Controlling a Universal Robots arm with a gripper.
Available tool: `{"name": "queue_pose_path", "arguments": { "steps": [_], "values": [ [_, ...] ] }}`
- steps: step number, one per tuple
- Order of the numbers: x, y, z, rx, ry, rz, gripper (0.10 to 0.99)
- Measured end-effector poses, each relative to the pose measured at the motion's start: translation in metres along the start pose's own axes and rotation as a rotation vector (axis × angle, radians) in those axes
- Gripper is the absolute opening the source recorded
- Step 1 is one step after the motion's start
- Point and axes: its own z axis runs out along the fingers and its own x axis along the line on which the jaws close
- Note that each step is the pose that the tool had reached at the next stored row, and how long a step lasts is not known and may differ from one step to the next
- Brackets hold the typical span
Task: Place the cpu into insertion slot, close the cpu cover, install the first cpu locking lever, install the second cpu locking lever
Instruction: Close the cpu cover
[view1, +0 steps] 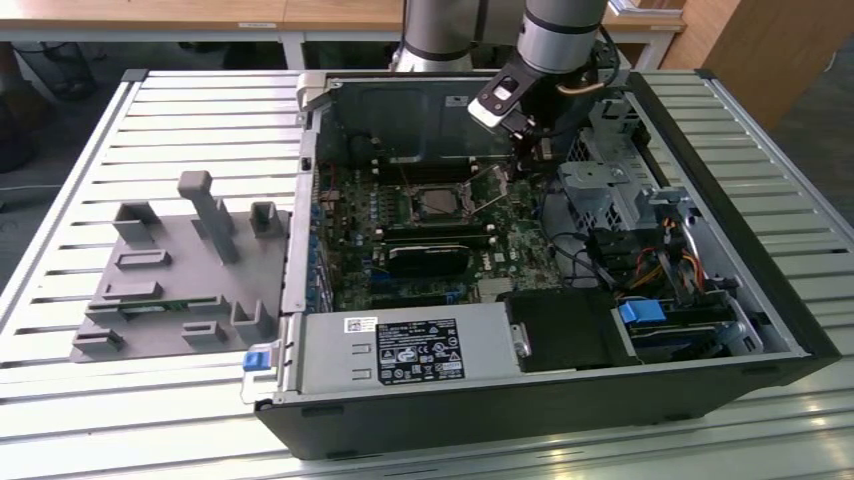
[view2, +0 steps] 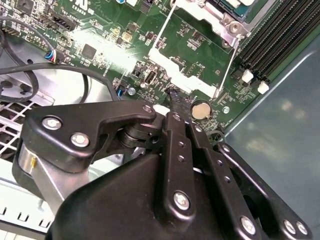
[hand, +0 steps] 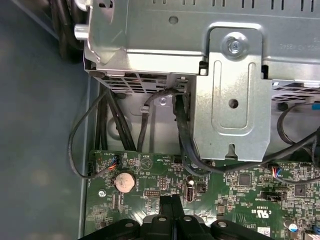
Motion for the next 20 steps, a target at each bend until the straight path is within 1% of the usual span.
{"name": "queue_pose_path", "arguments": {
  "steps": [4, 8, 17, 19, 20],
  "values": [
    [0.0002, -0.0004, 0.0008, 0.000, -0.0004, 0.000, 0.106],
    [0.0005, -0.0059, 0.0008, 0.000, -0.0004, 0.000, 0.106],
    [0.0011, -0.0267, 0.0002, 0.000, -0.0005, 0.000, 0.106],
    [0.0013, -0.0322, 0.0001, 0.000, -0.0006, 0.000, 0.106],
    [0.0015, -0.0383, -0.0001, 0.000, -0.0007, 0.000, 0.106]
  ]
}}
